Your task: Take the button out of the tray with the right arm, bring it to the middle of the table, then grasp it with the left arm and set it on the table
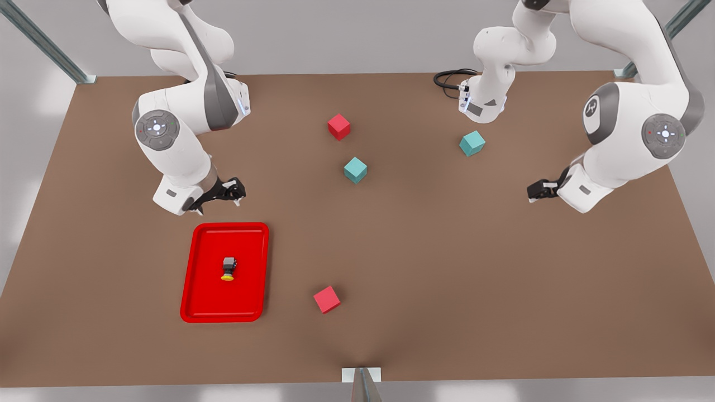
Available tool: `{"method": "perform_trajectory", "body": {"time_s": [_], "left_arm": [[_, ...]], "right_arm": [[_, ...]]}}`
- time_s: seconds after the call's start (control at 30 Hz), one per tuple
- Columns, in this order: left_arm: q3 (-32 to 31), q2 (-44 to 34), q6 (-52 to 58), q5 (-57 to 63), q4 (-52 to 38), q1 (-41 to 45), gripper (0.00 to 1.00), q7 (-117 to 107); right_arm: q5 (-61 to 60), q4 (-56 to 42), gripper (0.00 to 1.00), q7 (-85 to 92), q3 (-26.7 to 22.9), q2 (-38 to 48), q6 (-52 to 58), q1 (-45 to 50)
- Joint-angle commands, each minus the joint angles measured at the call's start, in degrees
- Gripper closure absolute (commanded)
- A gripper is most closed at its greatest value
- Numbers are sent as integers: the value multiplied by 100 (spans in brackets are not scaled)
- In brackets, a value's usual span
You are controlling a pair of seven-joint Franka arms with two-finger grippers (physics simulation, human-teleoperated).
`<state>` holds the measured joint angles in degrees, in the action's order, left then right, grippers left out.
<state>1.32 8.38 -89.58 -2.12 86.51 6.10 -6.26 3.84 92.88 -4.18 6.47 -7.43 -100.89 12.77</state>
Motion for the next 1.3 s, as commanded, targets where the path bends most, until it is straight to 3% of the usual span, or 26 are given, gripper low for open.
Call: {"method": "perform_trajectory", "body": {"time_s": [0.0,0.17,0.23,0.3,0.37,0.5,0.57,0.73,1.0,1.1,1.27], "left_arm": [[0,6,-77,10,-12,6,0,-86],[0,6,-77,19,-3,6,0,-78],[-9,6,-77,80,-12,6,0,-78],[-9,6,-77,80,-12,6,0,-78],[0,6,-77,80,-3,6,0,-78],[-9,6,-68,80,-3,6,0,-42],[-9,6,-59,80,-12,6,0,-42],[-9,6,-42,89,-3,14,0,-42],[-9,6,-33,89,-3,23,0,-34],[-9,6,-33,89,-12,23,0,-42],[-9,6,-24,98,-3,23,0,-34]], "right_arm": [[-6,-6,0,-206,3,5,17,-11],[73,-50,0,-171,-6,-197,-9,-55],[1154,-288,0,-180,-6,-794,-45,-11],[811,-297,0,-1339,-6,-1629,-203,76],[802,-209,0,-1384,-5,-2086,-1028,60],[802,1232,0,-549,3,-2219,-3103,-854],[574,1312,0,-224,47,-2658,-3964,-1250],[-903,1901,0,286,126,-2649,-4519,-1224],[-859,2278,0,637,126,-2456,-4545,-1250],[-692,2490,0,962,126,-2342,-5959,-1233],[-692,2402,0,1086,126,-2359,-5960,-1241]]}}
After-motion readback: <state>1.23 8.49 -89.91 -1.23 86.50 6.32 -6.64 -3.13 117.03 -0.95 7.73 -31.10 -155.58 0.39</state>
